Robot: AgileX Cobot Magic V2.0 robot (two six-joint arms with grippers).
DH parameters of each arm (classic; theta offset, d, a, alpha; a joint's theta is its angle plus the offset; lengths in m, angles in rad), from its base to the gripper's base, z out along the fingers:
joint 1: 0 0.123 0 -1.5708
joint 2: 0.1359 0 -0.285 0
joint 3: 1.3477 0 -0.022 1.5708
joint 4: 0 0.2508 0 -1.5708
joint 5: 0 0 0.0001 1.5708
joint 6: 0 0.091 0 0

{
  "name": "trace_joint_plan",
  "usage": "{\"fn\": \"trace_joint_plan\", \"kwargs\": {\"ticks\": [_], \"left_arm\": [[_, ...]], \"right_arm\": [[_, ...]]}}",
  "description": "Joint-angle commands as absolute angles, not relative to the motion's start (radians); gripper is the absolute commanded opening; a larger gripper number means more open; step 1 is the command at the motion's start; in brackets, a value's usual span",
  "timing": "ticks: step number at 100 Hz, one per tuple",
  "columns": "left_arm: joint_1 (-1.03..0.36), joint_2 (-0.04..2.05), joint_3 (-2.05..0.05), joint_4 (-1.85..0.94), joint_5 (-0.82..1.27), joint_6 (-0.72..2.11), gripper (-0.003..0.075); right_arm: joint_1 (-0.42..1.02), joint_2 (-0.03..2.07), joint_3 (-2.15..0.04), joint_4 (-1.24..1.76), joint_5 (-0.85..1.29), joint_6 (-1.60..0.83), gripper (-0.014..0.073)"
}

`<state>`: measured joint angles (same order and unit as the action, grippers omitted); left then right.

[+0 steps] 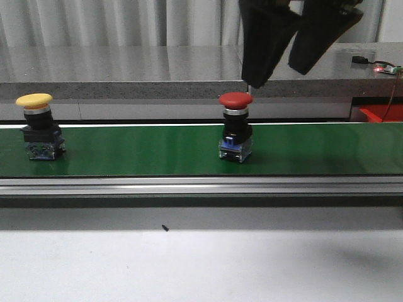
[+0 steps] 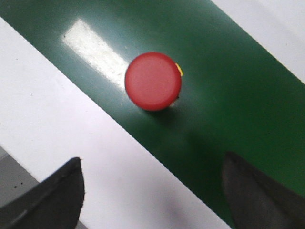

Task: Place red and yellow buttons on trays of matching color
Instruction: 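Grasp the red button on the belt with the right gripper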

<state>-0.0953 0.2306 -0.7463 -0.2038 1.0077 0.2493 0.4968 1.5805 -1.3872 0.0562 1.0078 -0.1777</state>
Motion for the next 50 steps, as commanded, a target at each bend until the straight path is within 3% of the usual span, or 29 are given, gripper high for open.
{"fn": "trace_joint_plan", "kwargs": {"ticks": [1,36,50], "left_arm": [[-0.104,0.245,-0.768,-0.22,0.939,0.241,-0.0019],[-0.104,0.245,-0.768,-0.22,0.939,0.241,-0.0019],[-0.104,0.245,-0.768,-0.22,0.939,0.241,-0.0019]], "right_arm": [[0.497,1.573,-1.424,0.068,0.942,-0.221,0.0591],[0.497,1.683,-1.424,0.068,0.79,-0.223,0.0587],[0.495,1.702,-1.424,0.068,0.796,-0.219,0.0453]]}}
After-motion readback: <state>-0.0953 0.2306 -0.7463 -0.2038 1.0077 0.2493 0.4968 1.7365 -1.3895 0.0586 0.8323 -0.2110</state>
